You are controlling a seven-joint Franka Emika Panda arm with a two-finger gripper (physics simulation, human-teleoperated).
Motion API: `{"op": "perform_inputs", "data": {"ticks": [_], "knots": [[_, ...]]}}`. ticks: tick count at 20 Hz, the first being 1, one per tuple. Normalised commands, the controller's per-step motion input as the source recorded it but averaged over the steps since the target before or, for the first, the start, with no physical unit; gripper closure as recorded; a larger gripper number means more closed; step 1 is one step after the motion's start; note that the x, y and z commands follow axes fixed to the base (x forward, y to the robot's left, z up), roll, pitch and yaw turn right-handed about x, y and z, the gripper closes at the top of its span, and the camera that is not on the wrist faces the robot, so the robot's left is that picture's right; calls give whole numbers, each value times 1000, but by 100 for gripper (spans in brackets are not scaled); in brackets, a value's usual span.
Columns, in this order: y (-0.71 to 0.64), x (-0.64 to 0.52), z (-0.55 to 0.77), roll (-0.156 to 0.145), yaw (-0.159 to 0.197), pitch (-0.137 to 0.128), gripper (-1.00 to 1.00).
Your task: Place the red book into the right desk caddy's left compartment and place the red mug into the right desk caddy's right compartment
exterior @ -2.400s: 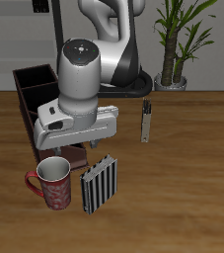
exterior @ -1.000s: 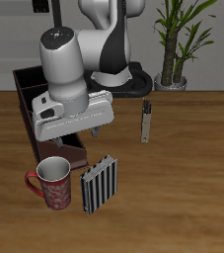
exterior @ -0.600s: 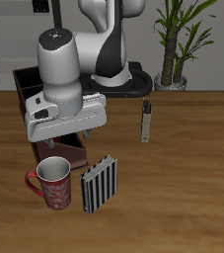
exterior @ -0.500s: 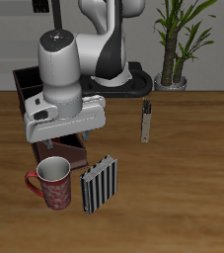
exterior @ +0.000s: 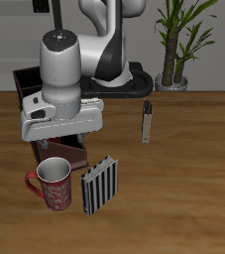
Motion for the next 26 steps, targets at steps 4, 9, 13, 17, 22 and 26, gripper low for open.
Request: {"op": "perform_inputs", "data": {"ticks": [4, 9, 13, 17, 22, 26], "knots": [[112, 50, -84, 20, 20, 2, -100], [91, 52, -93, 11, 0, 10, -100], [22, 40, -135, -2, 13, 7, -100], [69, 44, -108, 8, -1, 15, -100], [-9, 2, -194, 15, 18, 16, -100], [-89, 4, -132, 11, -7, 12, -100]]}}
